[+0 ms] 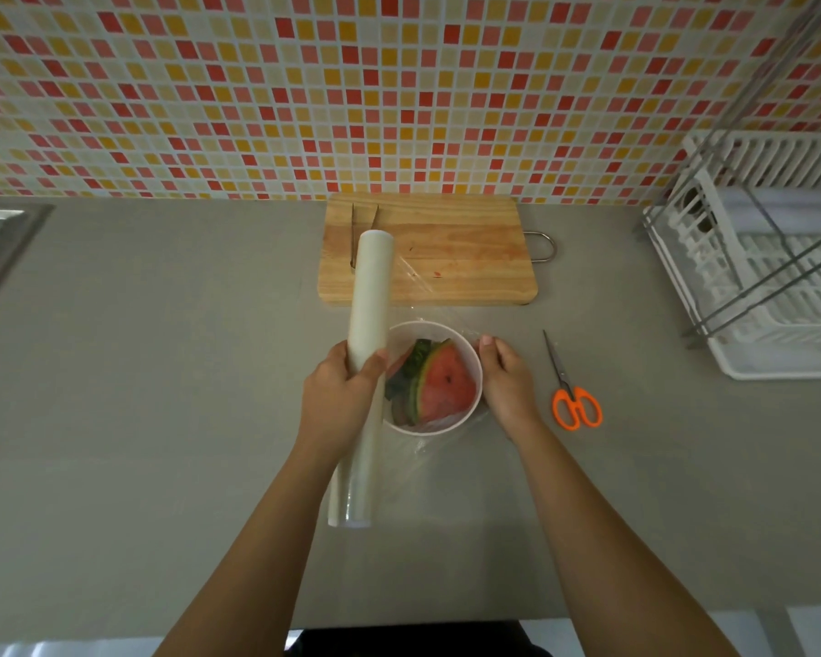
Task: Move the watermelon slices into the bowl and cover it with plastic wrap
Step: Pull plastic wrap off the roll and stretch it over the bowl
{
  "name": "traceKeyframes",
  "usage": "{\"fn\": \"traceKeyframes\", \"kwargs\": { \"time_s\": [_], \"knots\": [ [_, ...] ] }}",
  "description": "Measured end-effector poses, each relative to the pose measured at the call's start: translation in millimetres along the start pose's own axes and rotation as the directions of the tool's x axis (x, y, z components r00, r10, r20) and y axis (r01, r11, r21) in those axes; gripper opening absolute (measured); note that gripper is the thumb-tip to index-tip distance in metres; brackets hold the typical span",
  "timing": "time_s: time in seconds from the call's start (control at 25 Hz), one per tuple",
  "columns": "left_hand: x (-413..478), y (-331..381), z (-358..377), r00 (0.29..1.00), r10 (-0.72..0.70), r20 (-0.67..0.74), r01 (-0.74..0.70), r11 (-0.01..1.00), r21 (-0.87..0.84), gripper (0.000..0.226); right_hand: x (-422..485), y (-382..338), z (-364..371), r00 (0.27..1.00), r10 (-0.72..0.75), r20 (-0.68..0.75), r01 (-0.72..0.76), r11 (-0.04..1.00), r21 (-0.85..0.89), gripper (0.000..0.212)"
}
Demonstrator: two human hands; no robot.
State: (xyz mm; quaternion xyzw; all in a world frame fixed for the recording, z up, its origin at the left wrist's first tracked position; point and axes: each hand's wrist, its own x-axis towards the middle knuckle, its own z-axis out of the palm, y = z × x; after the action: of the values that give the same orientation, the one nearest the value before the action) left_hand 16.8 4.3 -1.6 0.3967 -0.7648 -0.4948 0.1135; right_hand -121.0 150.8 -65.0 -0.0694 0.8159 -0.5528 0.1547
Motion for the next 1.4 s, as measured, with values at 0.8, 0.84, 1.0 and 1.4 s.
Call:
{"fn": "traceKeyframes", "kwargs": {
  "time_s": [0.8,0.84,1.0,1.4],
  "knots": [
    [11,-8,-16,0.995,0.095,-0.012,-0.094,0.994,0.062,0.03,0,0,2,0.998,0.068,-0.009,-0.068,0.997,0.027,0.033],
    [12,-9,-16,0.997,0.08,-0.009,-0.079,0.995,0.053,0.034,0,0,3,0.996,0.089,-0.002,-0.089,0.995,0.05,0.032],
    [15,-16,-16,0.999,0.022,0.036,-0.022,1.0,-0.017,0.031,-4,0,6,0.982,0.19,0.005,-0.187,0.962,0.201,0.028],
    [19,-19,-15,0.995,-0.01,0.103,0.018,0.997,-0.073,0.034,-12,-5,23,0.92,0.391,0.0,-0.317,0.747,0.584,0.024]
  ]
}}
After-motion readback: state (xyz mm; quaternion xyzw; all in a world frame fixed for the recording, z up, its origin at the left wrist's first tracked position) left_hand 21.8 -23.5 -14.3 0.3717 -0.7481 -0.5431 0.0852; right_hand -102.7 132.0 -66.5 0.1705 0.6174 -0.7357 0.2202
